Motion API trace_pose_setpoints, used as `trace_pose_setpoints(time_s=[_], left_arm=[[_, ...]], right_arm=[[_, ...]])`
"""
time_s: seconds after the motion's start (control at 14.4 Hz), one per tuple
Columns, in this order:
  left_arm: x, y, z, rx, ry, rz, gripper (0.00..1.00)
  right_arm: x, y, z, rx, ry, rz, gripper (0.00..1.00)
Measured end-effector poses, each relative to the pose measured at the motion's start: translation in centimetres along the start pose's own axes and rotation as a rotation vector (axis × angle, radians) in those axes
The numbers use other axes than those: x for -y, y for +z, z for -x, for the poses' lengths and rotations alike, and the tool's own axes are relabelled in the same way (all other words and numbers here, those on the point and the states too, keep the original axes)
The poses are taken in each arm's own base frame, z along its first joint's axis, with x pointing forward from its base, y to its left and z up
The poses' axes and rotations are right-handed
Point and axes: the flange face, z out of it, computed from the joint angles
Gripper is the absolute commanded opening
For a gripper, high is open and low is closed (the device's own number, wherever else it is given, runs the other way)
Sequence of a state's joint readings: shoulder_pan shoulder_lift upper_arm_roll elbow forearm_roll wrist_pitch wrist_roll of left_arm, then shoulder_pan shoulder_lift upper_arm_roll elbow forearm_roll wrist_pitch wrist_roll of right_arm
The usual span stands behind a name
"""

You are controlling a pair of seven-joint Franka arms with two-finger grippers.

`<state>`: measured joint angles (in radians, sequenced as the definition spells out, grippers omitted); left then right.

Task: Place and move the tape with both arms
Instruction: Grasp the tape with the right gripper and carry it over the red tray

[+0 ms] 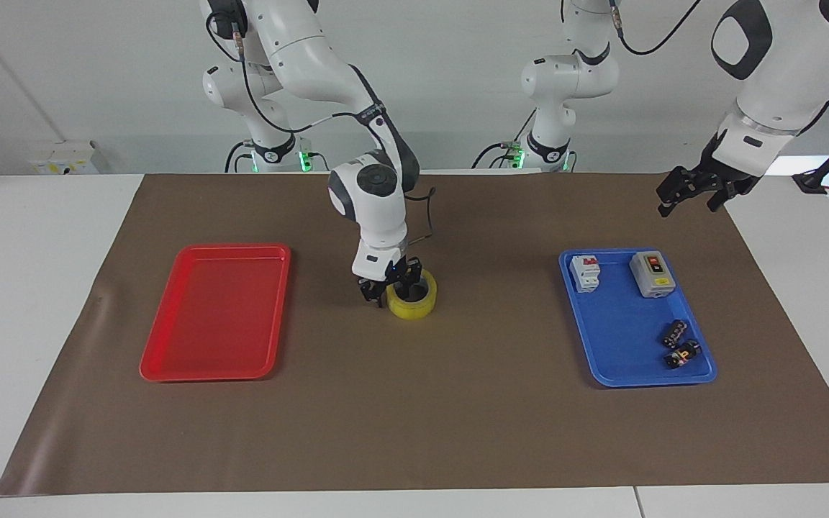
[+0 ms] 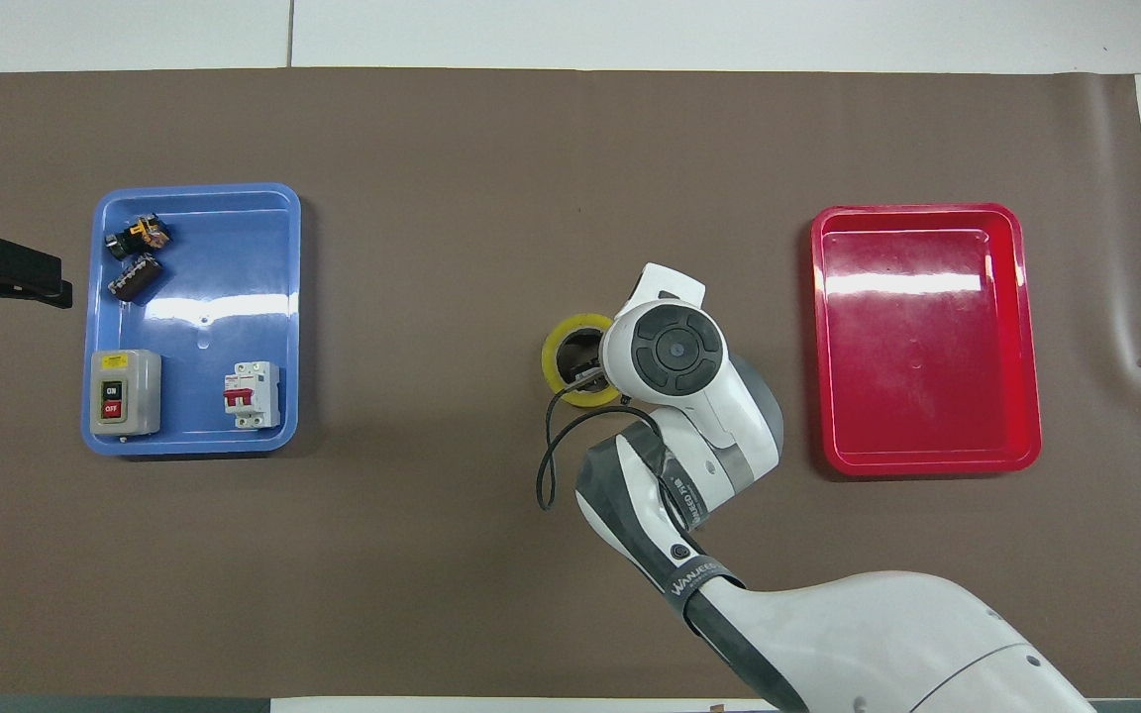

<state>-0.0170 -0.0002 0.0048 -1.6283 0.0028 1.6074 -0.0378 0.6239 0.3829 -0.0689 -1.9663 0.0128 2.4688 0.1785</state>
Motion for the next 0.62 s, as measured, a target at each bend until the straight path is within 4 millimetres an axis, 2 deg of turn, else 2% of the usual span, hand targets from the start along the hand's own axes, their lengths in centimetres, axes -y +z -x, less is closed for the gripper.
trace_pose_setpoints(time_s=[0.35, 0.42, 0.48, 0.62], left_arm=[[0.1, -0.4, 0.2, -0.007, -0.002, 0.0, 1.0], [0.1, -0.5, 0.3, -0.01, -0.001, 0.0, 1.0], [0.0, -0.6, 0.3, -0.011, 0.001, 0.0, 1.0], [-0.3, -0.7, 0.3, -0.012, 0.005, 0.0, 1.0]], right_arm=[[-0.1, -0.2, -0.2, 0.005, 0.006, 0.001, 0.0], [-0.1, -0.7, -0.5, 0.019, 0.012, 0.004, 0.0], [-0.3, -1.9, -1.3, 0.035, 0.028, 0.009, 0.0], [-1.9, -5.8, -3.7, 0.057, 0.085, 0.018, 0.0]])
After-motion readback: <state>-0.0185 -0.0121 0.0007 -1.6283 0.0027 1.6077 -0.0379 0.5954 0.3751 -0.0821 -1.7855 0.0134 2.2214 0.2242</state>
